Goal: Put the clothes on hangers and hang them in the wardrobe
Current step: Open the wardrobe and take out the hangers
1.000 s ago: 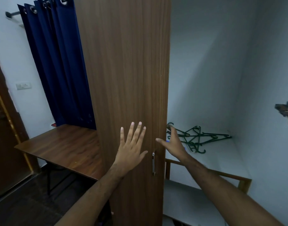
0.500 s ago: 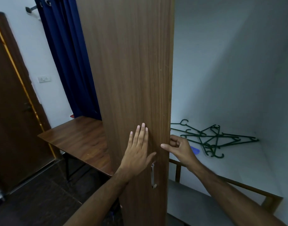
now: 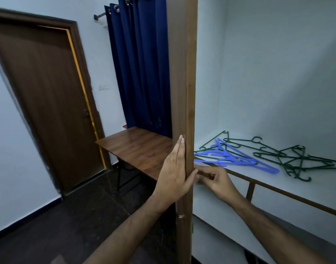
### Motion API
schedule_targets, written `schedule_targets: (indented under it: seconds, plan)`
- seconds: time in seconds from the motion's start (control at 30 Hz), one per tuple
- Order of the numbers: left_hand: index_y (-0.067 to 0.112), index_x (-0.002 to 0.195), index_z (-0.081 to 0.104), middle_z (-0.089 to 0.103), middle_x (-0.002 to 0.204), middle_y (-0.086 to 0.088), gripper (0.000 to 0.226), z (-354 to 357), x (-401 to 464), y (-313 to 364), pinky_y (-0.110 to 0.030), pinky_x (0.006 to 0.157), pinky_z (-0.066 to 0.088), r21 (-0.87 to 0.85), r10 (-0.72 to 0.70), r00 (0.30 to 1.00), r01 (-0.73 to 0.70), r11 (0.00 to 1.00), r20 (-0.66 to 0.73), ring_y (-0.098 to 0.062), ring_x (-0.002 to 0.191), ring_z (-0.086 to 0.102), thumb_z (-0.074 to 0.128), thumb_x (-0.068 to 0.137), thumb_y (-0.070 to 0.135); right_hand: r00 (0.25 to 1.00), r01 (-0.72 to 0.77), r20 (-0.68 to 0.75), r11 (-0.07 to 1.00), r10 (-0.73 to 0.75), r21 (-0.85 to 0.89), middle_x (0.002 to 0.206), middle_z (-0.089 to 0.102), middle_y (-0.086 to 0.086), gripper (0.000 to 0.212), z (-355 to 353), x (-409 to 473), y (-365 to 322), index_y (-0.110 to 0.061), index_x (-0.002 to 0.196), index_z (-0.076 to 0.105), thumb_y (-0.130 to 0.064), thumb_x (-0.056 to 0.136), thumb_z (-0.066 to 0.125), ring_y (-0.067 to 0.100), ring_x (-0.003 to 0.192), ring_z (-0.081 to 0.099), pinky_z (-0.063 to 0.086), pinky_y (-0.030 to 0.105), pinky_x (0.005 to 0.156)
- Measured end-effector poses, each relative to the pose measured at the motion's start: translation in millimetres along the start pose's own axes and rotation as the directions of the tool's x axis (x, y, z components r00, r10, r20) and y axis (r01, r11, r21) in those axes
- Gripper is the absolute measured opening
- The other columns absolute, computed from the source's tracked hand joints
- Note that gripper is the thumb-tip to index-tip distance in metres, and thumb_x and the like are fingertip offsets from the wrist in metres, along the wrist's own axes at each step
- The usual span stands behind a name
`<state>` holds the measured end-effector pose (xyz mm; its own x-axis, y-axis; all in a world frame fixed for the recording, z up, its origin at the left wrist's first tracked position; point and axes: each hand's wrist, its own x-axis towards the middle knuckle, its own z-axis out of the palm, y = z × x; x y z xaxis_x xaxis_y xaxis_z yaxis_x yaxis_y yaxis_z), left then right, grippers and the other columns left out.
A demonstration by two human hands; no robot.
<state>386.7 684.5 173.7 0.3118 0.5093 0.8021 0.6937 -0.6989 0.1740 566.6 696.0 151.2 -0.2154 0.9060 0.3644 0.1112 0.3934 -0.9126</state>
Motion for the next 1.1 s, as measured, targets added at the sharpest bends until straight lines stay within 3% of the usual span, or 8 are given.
schedule_targets:
  seconds: [0.23,0.33,0.47,0.57,0.67,0.8,0.9,1.1]
  plan:
    - [0.007,0.160,0.000,0.004,0.169,0.003,0.094,-66.1,-28.3,-28.7,-0.039,0.120,0.033,-0.173,-0.187,0.982,0.183,0.968,-0.013,-0.015,0.154,0.015,0.066,0.092,0.004,0.978,0.130,-0.111,0.936,-0.175,-0.327,0.115,0.075,-0.011,0.037,82.7,30.2,-24.6,-0.029,0.123,0.073,-0.022,0.088,0.080,-0.001,0.104,0.069,0.058,0.039,0.096]
    - [0.012,0.160,-0.001,0.008,0.168,0.004,0.097,-87.2,-36.2,-48.9,-0.035,0.120,0.032,-0.158,-0.250,0.968,0.244,0.957,-0.015,-0.013,0.153,0.018,0.067,0.092,0.005,0.955,0.266,0.039,0.795,-0.293,-0.545,0.168,0.021,-0.007,0.094,100.9,64.0,-38.6,-0.038,0.158,0.029,-0.031,0.082,0.084,0.011,0.150,0.028,0.031,0.033,0.119]
    - [0.023,0.161,-0.005,0.011,0.167,0.010,0.095,-111.2,-42.8,-72.0,-0.012,0.112,0.028,-0.132,-0.363,0.932,0.357,0.925,-0.018,0.001,0.148,0.023,0.064,0.097,0.020,0.881,0.456,0.283,0.528,-0.378,-0.716,0.167,-0.026,-0.009,0.133,125.4,105.6,-50.8,-0.041,0.158,-0.017,-0.046,0.075,0.087,0.022,0.157,-0.013,0.016,0.047,0.126]
    - [0.030,0.160,-0.008,0.016,0.165,0.006,0.092,-121.0,-47.2,-93.3,-0.010,0.111,0.027,-0.091,-0.414,0.909,0.410,0.908,-0.037,0.000,0.146,0.027,0.059,0.098,0.033,0.847,0.520,0.374,0.438,-0.378,-0.734,0.166,-0.031,-0.005,0.137,146.6,129.8,-44.9,-0.037,0.155,-0.027,-0.052,0.076,0.084,0.025,0.155,-0.019,0.016,0.055,0.126]
    - [0.035,0.158,-0.011,0.027,0.156,0.006,0.101,-127.3,-45.7,-120.7,-0.006,0.106,0.033,-0.009,-0.475,0.877,0.475,0.880,-0.074,0.004,0.136,0.037,0.064,0.095,0.013,0.830,0.542,0.396,0.400,-0.392,-0.739,0.165,-0.033,-0.002,0.132,166.4,153.4,-36.0,-0.033,0.157,-0.025,-0.051,0.080,0.081,0.027,0.155,-0.021,0.017,0.058,0.124]
    - [0.039,0.158,-0.010,0.033,0.142,0.012,0.101,-134.1,-39.3,-148.3,-0.033,0.111,0.044,-0.002,-0.589,0.804,0.591,0.807,-0.078,-0.002,0.126,0.046,0.065,0.096,0.013,0.804,0.567,0.390,0.380,-0.449,-0.731,0.167,-0.027,0.002,0.127,189.3,179.9,-24.6,-0.031,0.160,-0.017,-0.050,0.081,0.080,0.032,0.156,-0.016,0.022,0.058,0.123]
    - [0.041,0.158,-0.011,0.035,0.136,0.014,0.101,-135.1,-33.3,-160.2,-0.037,0.111,0.045,0.022,-0.647,0.757,0.651,0.758,-0.095,0.004,0.123,0.045,0.064,0.096,0.012,0.794,0.571,0.393,0.348,-0.464,-0.743,0.169,-0.022,0.006,0.125,200.0,195.0,-14.2,-0.028,0.162,-0.012,-0.048,0.081,0.081,0.034,0.156,-0.013,0.021,0.055,0.123]
    - [0.041,0.157,-0.016,0.008,0.152,0.040,0.112,-128.2,-31.0,-178.4,-0.040,0.120,0.033,0.037,-0.677,0.730,0.682,0.730,-0.087,0.010,0.142,0.024,0.070,0.090,0.011,0.696,0.699,0.535,0.283,-0.479,-0.656,0.168,-0.024,0.005,0.114,191.5,225.9,4.4,-0.027,0.162,-0.010,-0.015,0.085,0.073,0.032,0.155,-0.018,0.024,0.050,0.124]
